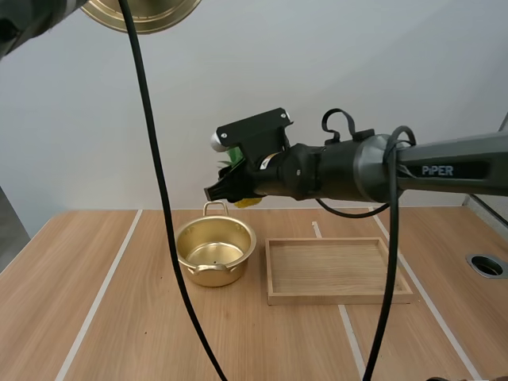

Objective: Open the pot, put the pineapple inside, and close it

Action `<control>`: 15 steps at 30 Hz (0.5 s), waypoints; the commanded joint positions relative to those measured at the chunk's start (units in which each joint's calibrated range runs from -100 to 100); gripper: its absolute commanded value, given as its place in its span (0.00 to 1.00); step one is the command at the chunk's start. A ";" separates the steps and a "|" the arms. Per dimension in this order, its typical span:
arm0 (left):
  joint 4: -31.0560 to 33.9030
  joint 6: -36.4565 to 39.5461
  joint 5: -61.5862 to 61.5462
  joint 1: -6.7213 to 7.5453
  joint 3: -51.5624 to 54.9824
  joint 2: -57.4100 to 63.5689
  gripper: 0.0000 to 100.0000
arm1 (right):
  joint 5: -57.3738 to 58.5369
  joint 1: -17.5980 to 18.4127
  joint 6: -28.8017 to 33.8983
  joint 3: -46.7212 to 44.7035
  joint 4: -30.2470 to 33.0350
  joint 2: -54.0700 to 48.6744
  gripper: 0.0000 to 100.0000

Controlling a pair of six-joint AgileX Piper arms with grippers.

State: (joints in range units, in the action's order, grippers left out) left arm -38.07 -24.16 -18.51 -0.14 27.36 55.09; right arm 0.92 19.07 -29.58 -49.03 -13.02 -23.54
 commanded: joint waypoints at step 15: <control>-0.39 0.06 1.71 0.13 -0.45 0.43 0.00 | -10.33 1.87 -1.00 -0.09 0.08 11.06 0.00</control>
State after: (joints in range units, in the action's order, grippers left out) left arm -38.07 -24.16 -18.51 -0.14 27.36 55.09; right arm -6.20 20.87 -30.15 -49.03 -13.02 -13.38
